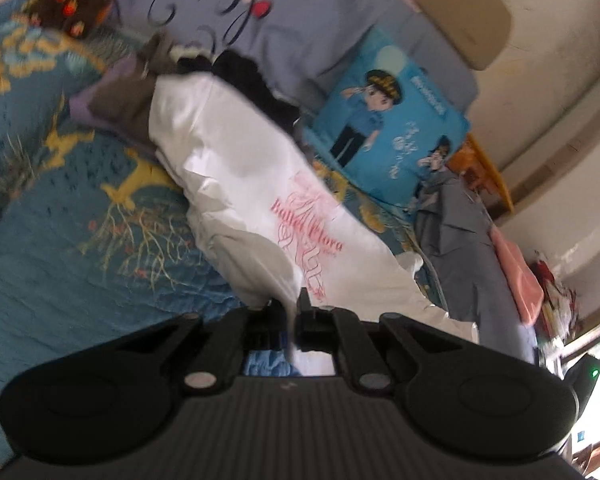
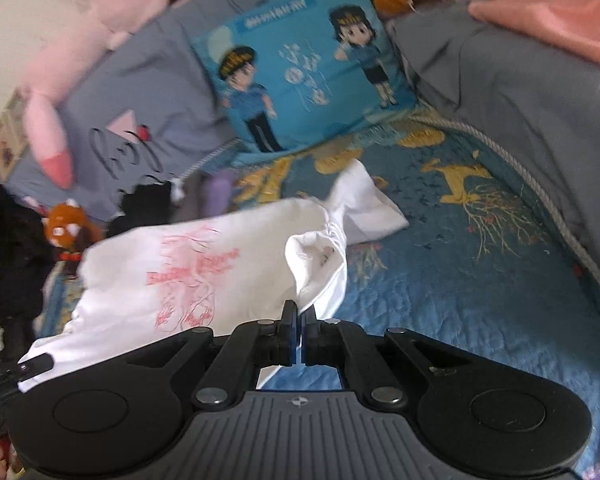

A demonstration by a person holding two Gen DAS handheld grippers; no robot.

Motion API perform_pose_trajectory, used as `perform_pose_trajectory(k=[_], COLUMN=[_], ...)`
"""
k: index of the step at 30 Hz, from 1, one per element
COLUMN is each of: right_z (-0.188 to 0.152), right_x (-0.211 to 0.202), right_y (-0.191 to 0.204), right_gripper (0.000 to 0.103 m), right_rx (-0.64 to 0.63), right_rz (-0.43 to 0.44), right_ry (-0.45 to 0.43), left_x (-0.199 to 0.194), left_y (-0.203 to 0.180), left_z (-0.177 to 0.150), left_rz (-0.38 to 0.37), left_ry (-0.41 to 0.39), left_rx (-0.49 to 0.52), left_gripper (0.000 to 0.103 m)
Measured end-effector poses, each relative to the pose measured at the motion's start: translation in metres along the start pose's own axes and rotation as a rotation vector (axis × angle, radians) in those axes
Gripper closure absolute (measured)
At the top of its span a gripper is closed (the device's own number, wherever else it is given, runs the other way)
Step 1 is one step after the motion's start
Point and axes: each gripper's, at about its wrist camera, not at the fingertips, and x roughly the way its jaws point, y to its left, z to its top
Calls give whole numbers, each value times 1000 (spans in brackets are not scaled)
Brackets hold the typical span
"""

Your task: Fold clothes

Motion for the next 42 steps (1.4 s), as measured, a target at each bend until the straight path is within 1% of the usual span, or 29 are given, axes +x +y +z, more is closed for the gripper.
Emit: perform_pose_trajectory(k=[3,4,7,10,13,17,20,23,24,25,26,27,28,29,30,31,33,35,37,38,39,40,42], right_z=[-12,-19,-43,-67,-88,-109,-115,-119,-120,-120,-120,-121,-119,-116,-111,-106,-92,-74,-56,-48,-40,-33,-23], right_x=[-31,-41,-53,-55,-49,-47,-42,-38,-37,-39,-43,-47,-53,-58,-61,-65,-66,-59,-47,-41,-32,-23,-1], right_y=[4,6,4,-2,-5,4,3,-2,-1,0,1,2,1,-2,-4,-6,-10,-8,2,9,19,29,51], right_gripper=[101,101,101,101,101,101,101,101,99,93,90,87,81,76,67,63,63,63,62,62,59,56,54], right_rx=[16,7,-12,1,19,-53,-90,-111,-121,-138,-156,-173,-184,-184,-178,-172,-161,-163,-192,-208,-230,-251,-300], right_rz=[34,35,14,-10,-36,-76,-106,-141,-153,-170,-181,-193,-208,-220,-221,-221,-216,-207,-184,-172,-149,-125,-67], right_ry=[22,34,92,162,210,245,280,303,313,313,303,292,274,256,235,213,177,150,123,111,104,98,95], left_x=[-37,-49,-72,-76,-77,-76,-71,-67,-72,-78,-85,-92,-99,-107,-113,-119,-120,-113,-98,-89,-80,-72,-55], left_y=[2,3,14,26,36,39,38,36,37,39,40,40,40,40,39,37,33,25,14,10,7,8,9], left_z=[-7,-11,-29,-51,-72,-89,-96,-103,-103,-102,-100,-97,-93,-89,-82,-74,-56,-33,-13,-3,5,12,24], left_rz=[21,31,66,110,155,210,260,328,336,338,341,360,382,405,428,451,460,457,447,454,464,474,495], left_ry=[8,12,52,112,168,220,266,285,275,262,248,228,207,185,157,129,89,59,28,15,2,-3,-8], left_rx=[30,39,48,49,60,107,148,207,212,215,217,227,239,251,274,299,332,358,413,436,456,457,447], left_gripper=[99,99,99,98,98,98,92,81,74,69,64,54,42,38,34,29,21,19,9,8,7,7,6])
